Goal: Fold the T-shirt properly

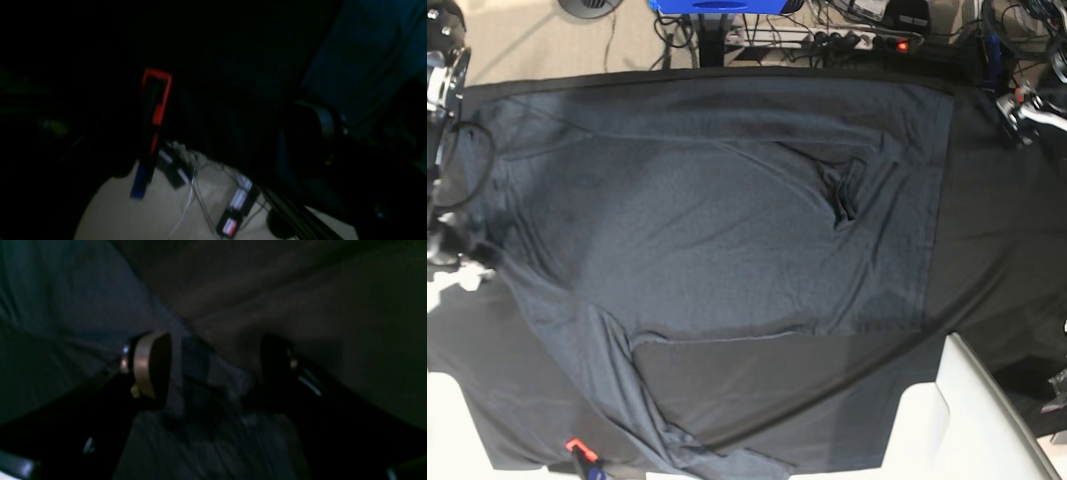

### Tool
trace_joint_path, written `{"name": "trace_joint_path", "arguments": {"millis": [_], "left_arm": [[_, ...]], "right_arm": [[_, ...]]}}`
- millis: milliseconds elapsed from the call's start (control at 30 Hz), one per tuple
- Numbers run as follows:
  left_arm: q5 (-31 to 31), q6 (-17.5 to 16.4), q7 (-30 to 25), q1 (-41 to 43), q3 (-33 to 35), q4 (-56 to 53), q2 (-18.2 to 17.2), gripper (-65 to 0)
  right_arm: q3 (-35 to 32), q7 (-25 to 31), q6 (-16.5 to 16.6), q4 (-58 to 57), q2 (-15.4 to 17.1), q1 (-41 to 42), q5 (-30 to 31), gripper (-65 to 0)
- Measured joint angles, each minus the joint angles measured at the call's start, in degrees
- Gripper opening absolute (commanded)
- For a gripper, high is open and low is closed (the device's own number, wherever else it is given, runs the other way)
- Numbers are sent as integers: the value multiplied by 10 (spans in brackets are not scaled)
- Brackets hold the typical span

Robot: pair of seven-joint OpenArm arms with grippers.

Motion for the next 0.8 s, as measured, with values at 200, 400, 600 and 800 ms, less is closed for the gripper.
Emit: {"name": "trace_joint_path", "arguments": {"millis": [200,400,600,800], "left_arm": [[-3,-2,-3,-7,8,0,1,0],[-3,-2,-3,-21,8,0,1,0],[-3,-2,-5,-24,10,0,0,0],[-3,-2,-5,-26,10,0,1,0]], "right_arm": [[-49,25,4,-1,-7,6,3,-251],[-51,65,4,-51,-19,19,3,-251],[-51,142,9,-124,-16,41,8,-260],[-51,134,4,-124,-16,41,5,-522]]}}
